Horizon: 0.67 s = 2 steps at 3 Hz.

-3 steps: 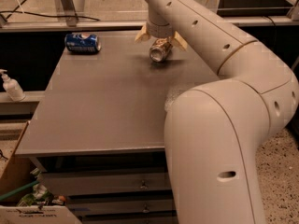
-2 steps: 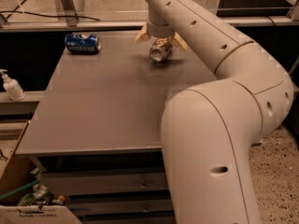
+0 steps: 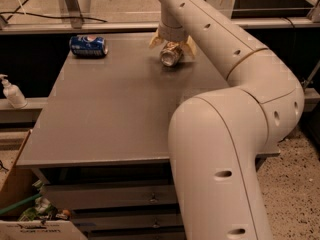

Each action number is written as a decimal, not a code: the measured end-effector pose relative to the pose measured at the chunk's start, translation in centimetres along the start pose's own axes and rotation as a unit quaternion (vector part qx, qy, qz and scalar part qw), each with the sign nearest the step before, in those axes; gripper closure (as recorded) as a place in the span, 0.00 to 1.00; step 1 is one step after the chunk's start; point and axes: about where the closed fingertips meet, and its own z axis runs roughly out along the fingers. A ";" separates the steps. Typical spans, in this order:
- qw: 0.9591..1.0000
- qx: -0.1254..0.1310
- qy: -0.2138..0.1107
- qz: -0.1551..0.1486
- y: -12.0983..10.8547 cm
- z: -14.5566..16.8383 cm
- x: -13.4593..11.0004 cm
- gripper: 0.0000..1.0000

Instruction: Pick orange can

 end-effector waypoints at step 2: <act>1.000 0.008 0.002 -0.008 -0.2 -0.4 0.0 0.63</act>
Offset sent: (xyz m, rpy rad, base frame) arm -0.0064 0.0014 0.0142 0.0047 -0.0248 0.0348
